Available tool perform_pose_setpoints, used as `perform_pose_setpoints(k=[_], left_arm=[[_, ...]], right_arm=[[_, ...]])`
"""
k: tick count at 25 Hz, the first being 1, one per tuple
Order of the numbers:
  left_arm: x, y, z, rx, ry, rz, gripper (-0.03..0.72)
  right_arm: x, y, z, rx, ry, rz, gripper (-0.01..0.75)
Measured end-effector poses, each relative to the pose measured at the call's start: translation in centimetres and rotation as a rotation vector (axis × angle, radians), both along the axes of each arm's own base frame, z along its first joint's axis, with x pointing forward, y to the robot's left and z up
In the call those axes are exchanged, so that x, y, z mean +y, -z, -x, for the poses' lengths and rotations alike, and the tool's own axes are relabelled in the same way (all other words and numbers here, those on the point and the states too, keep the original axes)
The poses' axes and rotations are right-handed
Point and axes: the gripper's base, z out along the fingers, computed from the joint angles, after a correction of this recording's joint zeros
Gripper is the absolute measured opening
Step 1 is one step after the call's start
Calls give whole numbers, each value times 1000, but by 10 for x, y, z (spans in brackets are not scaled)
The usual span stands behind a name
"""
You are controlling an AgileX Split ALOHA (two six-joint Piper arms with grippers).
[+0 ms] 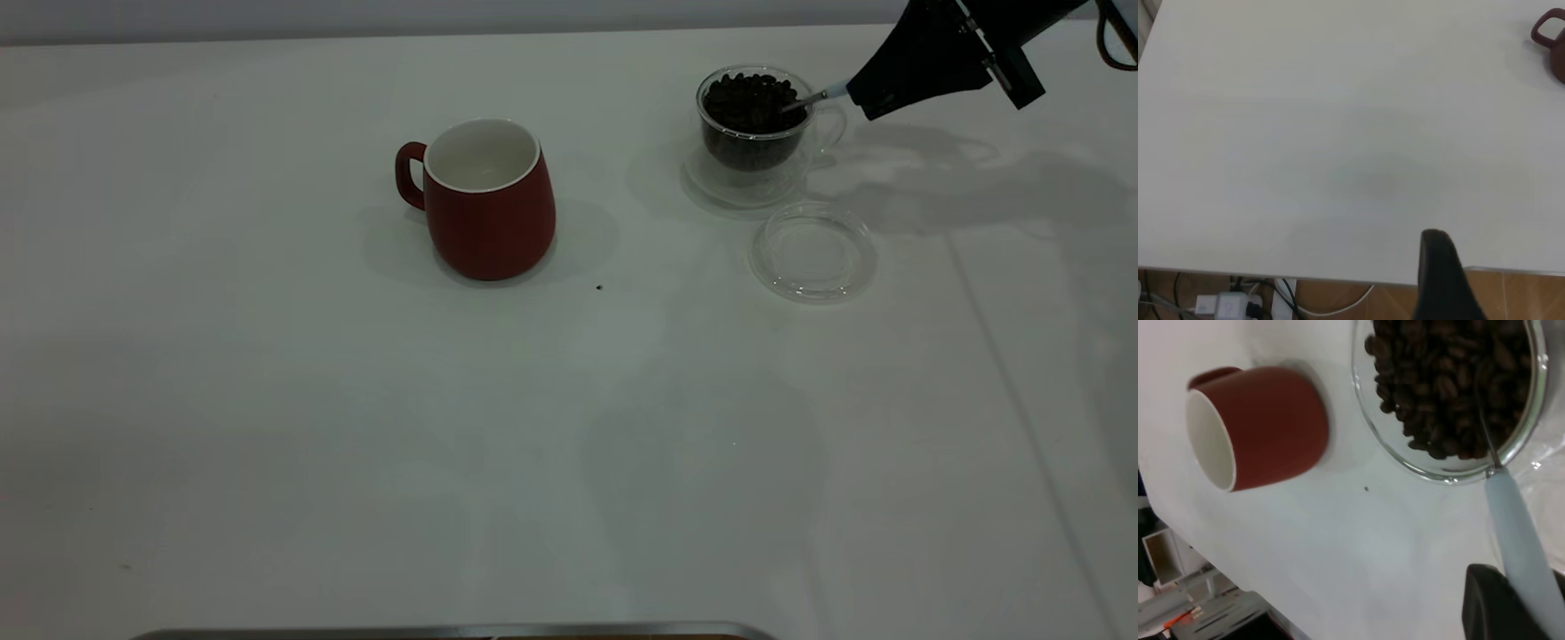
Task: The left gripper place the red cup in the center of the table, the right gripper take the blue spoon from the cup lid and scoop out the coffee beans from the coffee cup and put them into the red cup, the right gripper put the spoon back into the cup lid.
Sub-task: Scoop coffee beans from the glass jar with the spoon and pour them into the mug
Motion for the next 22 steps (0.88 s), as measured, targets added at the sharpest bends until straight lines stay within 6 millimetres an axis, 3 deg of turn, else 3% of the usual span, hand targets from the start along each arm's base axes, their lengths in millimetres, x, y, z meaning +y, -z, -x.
perform_pose_setpoints(k=[22], left_arm=[[0, 0, 0, -1, 1, -1, 500]], right_arm=[[1, -3, -1, -4, 20, -19, 97]])
